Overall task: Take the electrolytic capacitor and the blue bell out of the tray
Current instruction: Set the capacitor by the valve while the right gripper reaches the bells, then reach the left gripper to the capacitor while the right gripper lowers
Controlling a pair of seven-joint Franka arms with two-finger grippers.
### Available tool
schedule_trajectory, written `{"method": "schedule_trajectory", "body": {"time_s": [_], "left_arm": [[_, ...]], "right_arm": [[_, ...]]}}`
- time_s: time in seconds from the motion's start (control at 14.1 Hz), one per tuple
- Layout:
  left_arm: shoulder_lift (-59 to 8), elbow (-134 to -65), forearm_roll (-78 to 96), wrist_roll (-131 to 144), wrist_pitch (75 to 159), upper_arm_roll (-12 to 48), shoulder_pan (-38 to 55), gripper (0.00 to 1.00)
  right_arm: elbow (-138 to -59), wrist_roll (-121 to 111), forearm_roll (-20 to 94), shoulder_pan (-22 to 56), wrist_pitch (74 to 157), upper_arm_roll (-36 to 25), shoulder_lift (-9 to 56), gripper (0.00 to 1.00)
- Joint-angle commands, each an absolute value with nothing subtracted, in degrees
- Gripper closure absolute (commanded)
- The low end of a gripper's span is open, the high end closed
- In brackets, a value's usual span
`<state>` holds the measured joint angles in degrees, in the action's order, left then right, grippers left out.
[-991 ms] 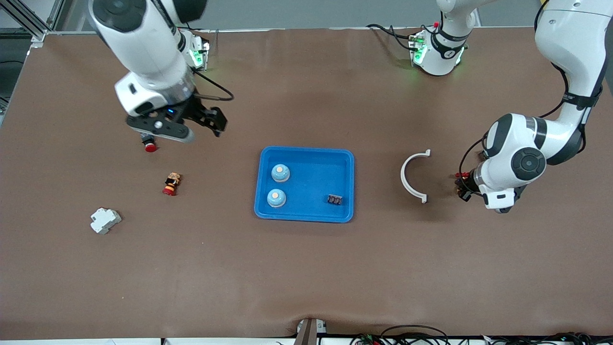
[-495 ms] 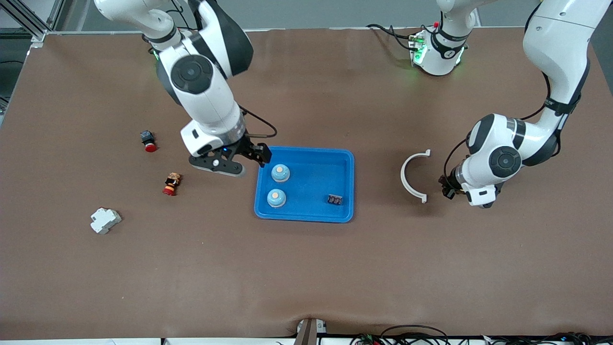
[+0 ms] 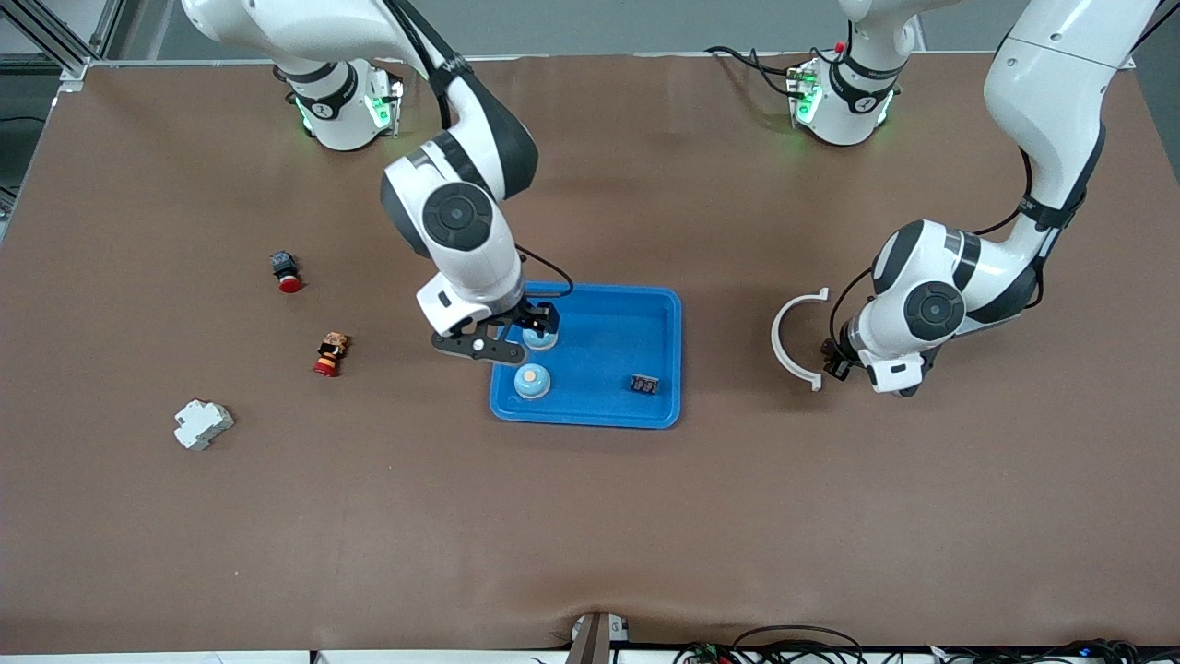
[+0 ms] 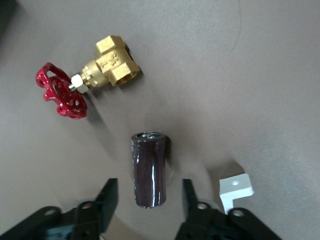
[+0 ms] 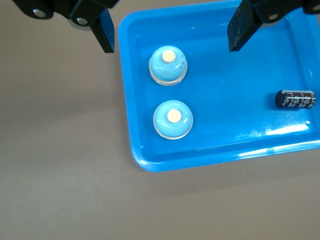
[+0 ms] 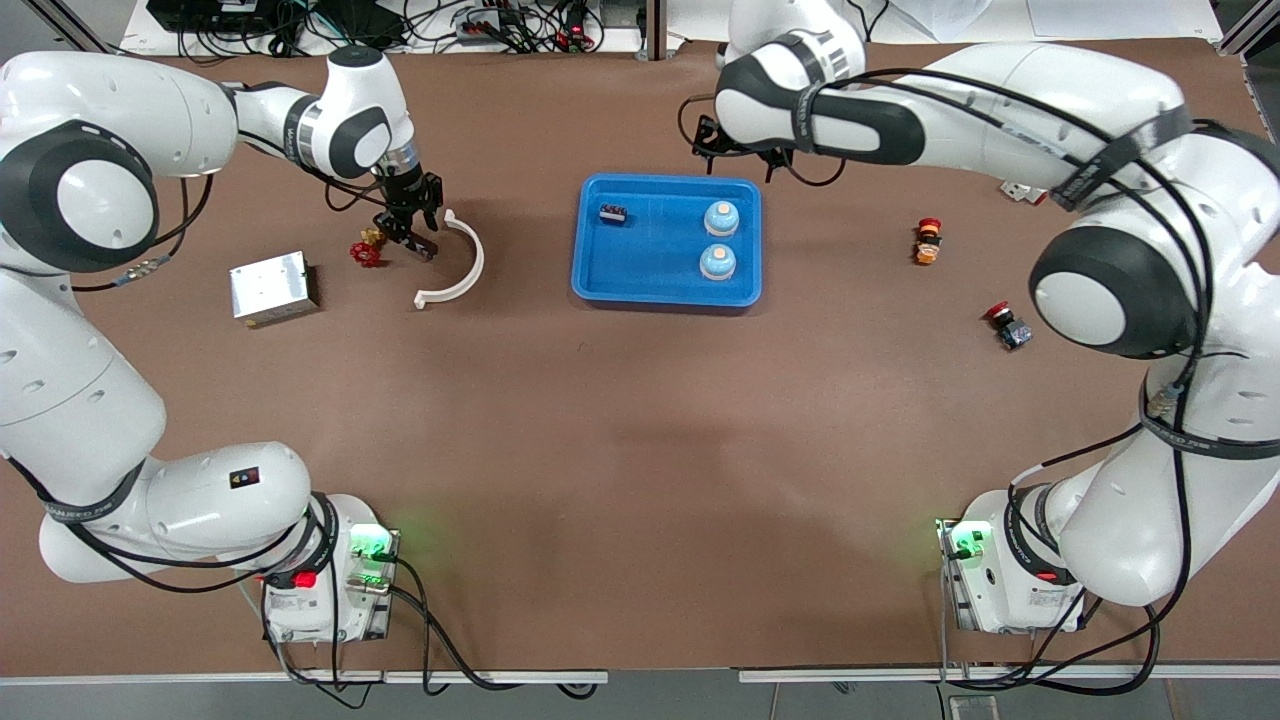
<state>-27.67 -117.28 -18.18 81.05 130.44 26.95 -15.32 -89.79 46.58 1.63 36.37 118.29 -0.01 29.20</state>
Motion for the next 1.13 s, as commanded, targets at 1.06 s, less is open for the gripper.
{"method": "schedule_trajectory", "body": {"time_s": [1.06], "left_arm": [[-37.25, -95.03, -18.11, 113.18, 128.58, 34.46, 0.68, 0.0]], "right_arm": [[-90.17, 46.23, 1.67, 40.51, 126.39, -0.79, 36.83, 0.0]]}}
